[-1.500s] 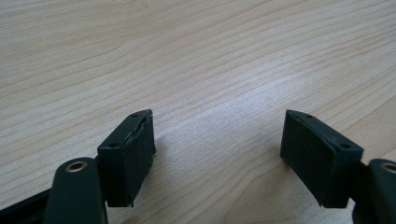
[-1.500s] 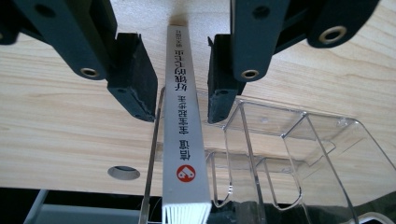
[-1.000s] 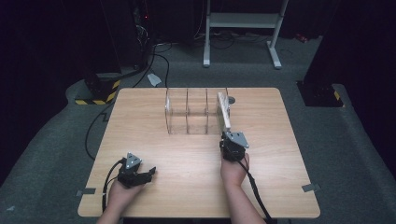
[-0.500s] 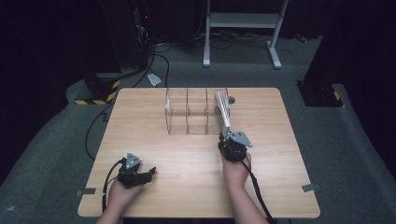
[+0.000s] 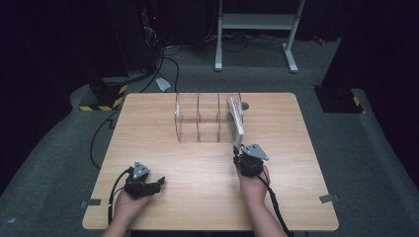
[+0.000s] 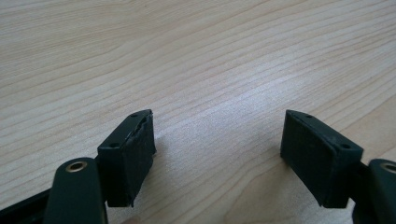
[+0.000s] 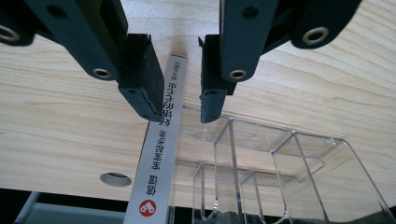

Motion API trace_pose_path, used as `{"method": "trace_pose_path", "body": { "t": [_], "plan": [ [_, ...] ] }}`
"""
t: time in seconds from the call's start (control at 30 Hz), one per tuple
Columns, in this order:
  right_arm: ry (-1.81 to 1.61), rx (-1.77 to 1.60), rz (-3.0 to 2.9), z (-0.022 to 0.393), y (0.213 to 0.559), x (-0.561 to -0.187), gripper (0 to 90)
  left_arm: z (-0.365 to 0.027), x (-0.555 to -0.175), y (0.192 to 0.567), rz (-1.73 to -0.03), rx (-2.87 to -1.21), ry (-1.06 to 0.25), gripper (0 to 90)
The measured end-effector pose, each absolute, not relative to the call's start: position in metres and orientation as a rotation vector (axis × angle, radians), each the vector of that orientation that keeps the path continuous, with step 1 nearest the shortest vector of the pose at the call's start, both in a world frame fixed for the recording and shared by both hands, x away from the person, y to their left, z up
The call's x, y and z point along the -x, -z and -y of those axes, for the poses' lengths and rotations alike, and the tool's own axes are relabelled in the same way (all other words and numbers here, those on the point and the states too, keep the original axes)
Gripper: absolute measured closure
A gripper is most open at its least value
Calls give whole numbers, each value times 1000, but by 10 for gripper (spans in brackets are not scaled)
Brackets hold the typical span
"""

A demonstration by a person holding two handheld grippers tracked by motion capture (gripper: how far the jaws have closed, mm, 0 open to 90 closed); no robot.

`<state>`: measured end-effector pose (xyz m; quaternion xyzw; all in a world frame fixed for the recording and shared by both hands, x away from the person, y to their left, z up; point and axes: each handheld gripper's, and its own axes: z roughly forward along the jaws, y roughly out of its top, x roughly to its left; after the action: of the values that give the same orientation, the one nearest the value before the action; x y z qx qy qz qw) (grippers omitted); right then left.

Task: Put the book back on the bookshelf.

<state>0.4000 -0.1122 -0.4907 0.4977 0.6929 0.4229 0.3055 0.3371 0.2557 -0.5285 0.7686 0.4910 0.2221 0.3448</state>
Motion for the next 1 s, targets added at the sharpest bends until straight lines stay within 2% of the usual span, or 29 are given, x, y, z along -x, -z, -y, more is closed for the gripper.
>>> {"method": "trace_pose_path", "body": {
  "t": [0.47,0.63,1.0],
  "plan": [
    [-1127,-1320,-1832,106,491,-408,682,-256,-337,529,-1275,-1996,-577,260],
    [-1158,-1313,-1796,109,485,-405,646,-256,-337,529,-1275,-1996,-576,260],
    [-1156,-1379,-1783,120,488,-415,710,-256,-337,529,-1275,-1996,-577,260]
  ]
}}
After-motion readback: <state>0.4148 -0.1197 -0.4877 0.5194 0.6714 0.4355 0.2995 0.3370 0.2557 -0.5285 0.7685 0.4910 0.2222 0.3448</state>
